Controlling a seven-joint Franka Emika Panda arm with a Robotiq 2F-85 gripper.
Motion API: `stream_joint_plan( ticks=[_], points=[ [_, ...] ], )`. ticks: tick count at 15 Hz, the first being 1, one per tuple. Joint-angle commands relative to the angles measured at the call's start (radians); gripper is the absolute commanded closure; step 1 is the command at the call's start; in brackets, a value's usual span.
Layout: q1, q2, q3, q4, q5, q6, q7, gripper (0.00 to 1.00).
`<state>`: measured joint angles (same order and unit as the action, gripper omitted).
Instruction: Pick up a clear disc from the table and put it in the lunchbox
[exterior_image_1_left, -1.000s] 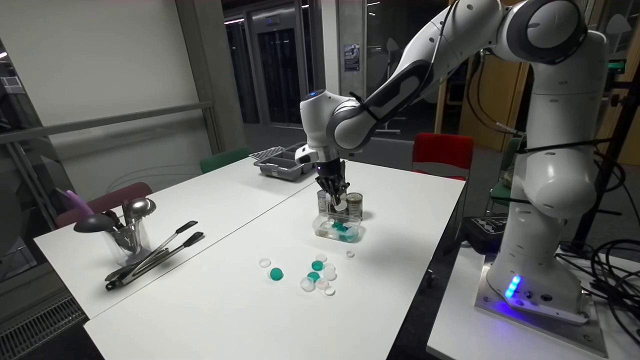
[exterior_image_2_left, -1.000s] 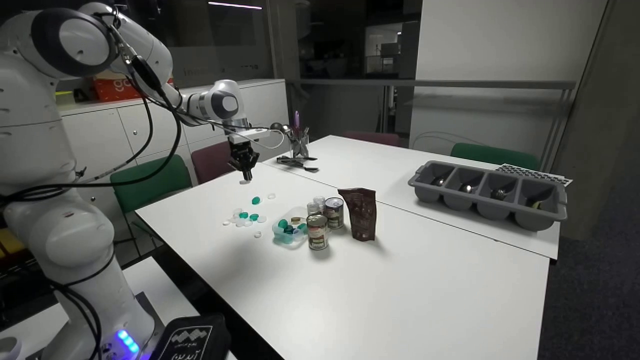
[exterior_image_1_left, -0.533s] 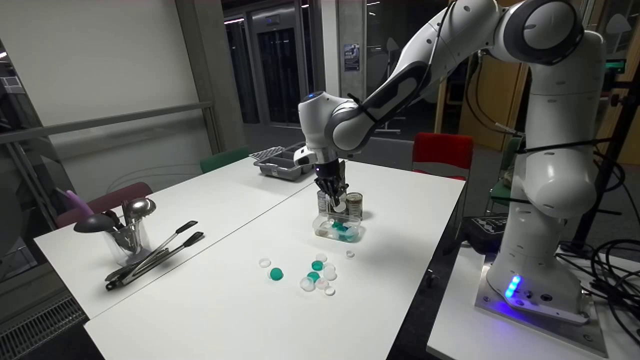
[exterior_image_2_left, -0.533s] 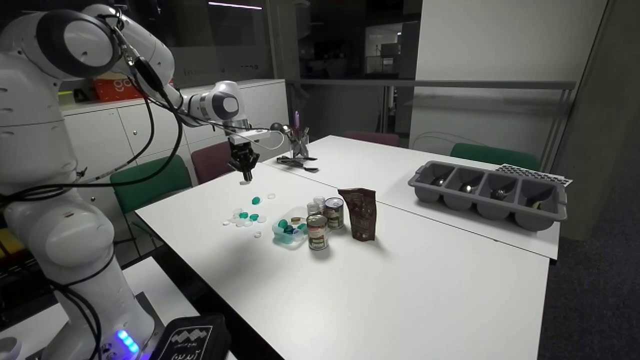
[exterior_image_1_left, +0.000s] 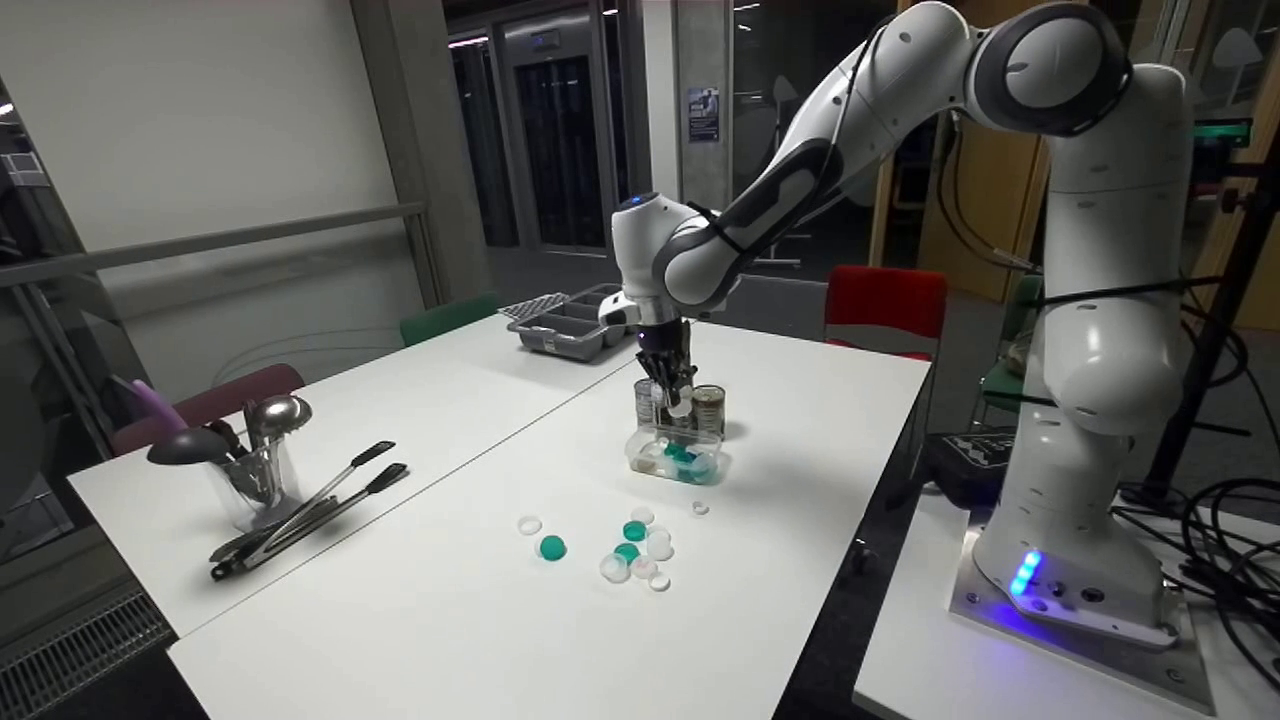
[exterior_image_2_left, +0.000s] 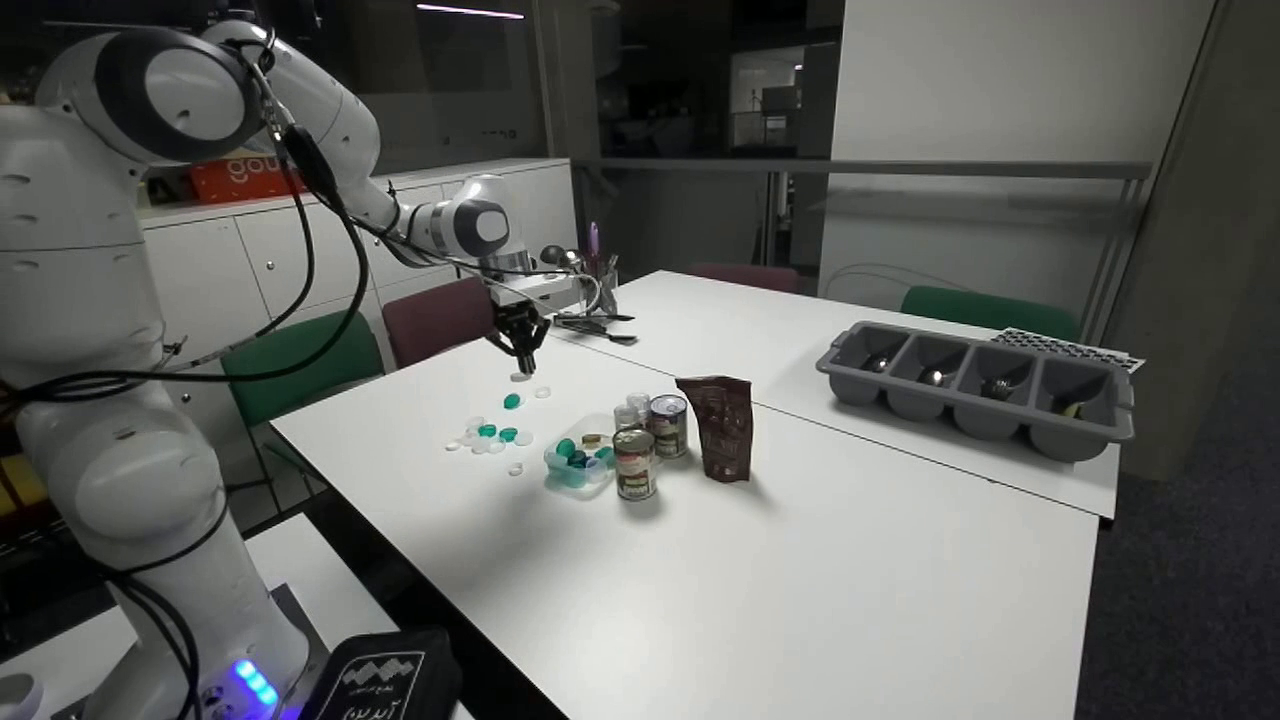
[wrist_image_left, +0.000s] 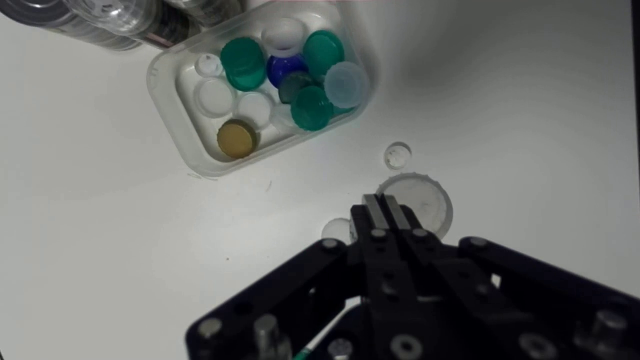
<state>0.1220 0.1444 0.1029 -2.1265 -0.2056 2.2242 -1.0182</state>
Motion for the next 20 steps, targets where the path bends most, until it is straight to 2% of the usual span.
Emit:
stream_joint_plan(
  ticks=[1, 7, 13, 20],
  points=[
    [-0.052, 0.053, -0.006, 0.022, 0.026, 0.099, -0.063, 0.99],
    [-0.091, 0.153, -0.003, 0.083, 0.035, 0.136, -0.075, 0.99],
    [-0.089, 0.206, -0.020, 0.126, -0.012, 0.140, -0.023, 0.99],
    [-0.081, 0.221, -0.062, 0.145, -0.086, 0.123, 0.144, 0.99]
  ],
)
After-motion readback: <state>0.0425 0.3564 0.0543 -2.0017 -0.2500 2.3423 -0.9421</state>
